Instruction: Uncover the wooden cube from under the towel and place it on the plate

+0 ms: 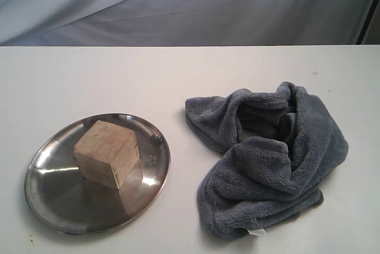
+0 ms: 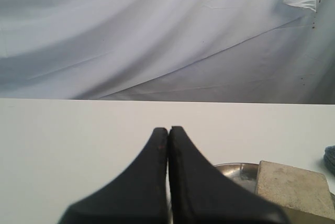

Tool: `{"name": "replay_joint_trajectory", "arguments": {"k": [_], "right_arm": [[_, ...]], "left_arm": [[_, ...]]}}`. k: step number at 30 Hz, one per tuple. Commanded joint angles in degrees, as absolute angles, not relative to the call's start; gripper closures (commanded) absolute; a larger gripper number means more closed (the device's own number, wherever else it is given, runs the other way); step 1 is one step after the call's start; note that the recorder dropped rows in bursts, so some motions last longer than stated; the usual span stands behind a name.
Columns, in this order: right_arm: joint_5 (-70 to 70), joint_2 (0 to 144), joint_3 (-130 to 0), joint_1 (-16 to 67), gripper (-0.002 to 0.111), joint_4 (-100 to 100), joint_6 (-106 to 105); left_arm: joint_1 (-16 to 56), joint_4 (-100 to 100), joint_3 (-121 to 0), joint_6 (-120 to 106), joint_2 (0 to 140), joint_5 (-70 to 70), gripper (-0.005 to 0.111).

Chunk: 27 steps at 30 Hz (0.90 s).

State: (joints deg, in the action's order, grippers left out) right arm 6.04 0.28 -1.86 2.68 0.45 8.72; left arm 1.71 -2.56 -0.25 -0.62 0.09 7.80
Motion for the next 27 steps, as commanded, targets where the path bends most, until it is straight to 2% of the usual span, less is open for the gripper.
{"name": "replay_joint_trajectory", "arguments": {"k": [1,9,27], "right_arm": [[6.3,0.0,0.0,2.9,0.108,-5.9,7.8],[5.4,0.0,0.0,2.9,0.108,0.8,-10.9],[5.4,0.0,0.0,2.9,0.108,1.9,-11.3]], "left_arm": [[1.6,-2.5,0.0,-0.5,0.0,7.8,0.105],[1.6,-2.5,0.0,-0.5,0.0,7.8,0.105],[1.6,-2.5,0.0,-0.5,0.0,7.8,0.105]]}}
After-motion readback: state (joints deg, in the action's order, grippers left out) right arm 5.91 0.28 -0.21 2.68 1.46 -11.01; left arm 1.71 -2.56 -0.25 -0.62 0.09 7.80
